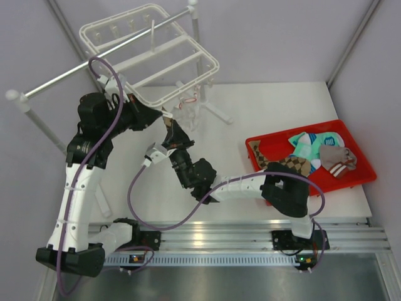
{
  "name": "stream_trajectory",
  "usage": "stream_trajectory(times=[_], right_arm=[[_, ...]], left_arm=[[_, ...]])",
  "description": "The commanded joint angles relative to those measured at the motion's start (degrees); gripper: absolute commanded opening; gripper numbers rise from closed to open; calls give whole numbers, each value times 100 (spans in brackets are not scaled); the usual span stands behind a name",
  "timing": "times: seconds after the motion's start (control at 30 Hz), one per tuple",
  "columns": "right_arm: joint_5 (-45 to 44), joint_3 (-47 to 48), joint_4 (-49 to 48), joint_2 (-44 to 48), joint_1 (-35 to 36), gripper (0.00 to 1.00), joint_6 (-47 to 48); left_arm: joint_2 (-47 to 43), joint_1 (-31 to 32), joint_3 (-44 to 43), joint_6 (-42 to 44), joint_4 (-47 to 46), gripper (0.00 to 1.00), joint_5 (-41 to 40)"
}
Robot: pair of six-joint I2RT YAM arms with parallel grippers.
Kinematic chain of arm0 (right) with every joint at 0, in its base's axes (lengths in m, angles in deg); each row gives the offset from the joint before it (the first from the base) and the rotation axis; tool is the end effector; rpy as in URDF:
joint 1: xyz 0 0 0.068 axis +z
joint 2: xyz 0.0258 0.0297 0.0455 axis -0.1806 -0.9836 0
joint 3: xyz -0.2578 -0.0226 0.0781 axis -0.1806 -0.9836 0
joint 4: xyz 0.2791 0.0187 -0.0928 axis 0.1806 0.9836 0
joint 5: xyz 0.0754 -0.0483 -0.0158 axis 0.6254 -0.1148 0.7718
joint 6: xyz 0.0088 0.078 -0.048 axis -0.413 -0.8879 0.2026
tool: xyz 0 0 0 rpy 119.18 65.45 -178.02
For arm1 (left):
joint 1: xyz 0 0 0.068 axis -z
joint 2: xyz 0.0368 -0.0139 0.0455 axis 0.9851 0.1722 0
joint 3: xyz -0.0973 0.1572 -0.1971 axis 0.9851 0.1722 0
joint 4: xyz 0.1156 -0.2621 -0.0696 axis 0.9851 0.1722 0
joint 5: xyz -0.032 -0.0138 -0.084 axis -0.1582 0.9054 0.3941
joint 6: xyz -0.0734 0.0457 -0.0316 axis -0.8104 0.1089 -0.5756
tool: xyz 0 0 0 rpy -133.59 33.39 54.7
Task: Clip the socks to the hanger
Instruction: Clamp the sock onto the hanger.
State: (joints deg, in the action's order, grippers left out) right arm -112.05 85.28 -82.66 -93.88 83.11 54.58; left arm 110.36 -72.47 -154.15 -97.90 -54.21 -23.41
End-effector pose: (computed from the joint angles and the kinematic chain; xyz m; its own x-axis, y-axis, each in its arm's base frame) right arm 0.1945 0.4438 0.3024 0.5894 -0.5186 -0.6194 -0.0263 0.7540 -0.6563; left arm 0.2782 -0.0762 0.4466 -0.4861 -0.3372 -0.8063 0.3857 0.7451 -0.5441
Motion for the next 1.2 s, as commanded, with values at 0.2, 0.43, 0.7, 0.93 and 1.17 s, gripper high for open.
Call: stream_trajectory(times=[0.2, 0.43, 0.7, 0.93, 1.17], right_arm=[[125, 443, -1058, 52, 95, 0, -43], [98, 277, -882, 236, -46, 0, -201], [177, 22, -452, 657, -292, 0, -701], [423, -338, 374, 1308, -494, 0, -1658], [905, -638, 1436, 1888, -696, 0, -2450]], left_arm=[[-6, 29, 49, 103, -17, 41, 268], [-146, 29, -170, 279, -87, 61, 286], [-788, 29, -47, 349, -246, 76, 365], [-1253, -128, -21, 551, 141, 75, -90], [-1439, -243, -153, 885, 475, 61, -775]])
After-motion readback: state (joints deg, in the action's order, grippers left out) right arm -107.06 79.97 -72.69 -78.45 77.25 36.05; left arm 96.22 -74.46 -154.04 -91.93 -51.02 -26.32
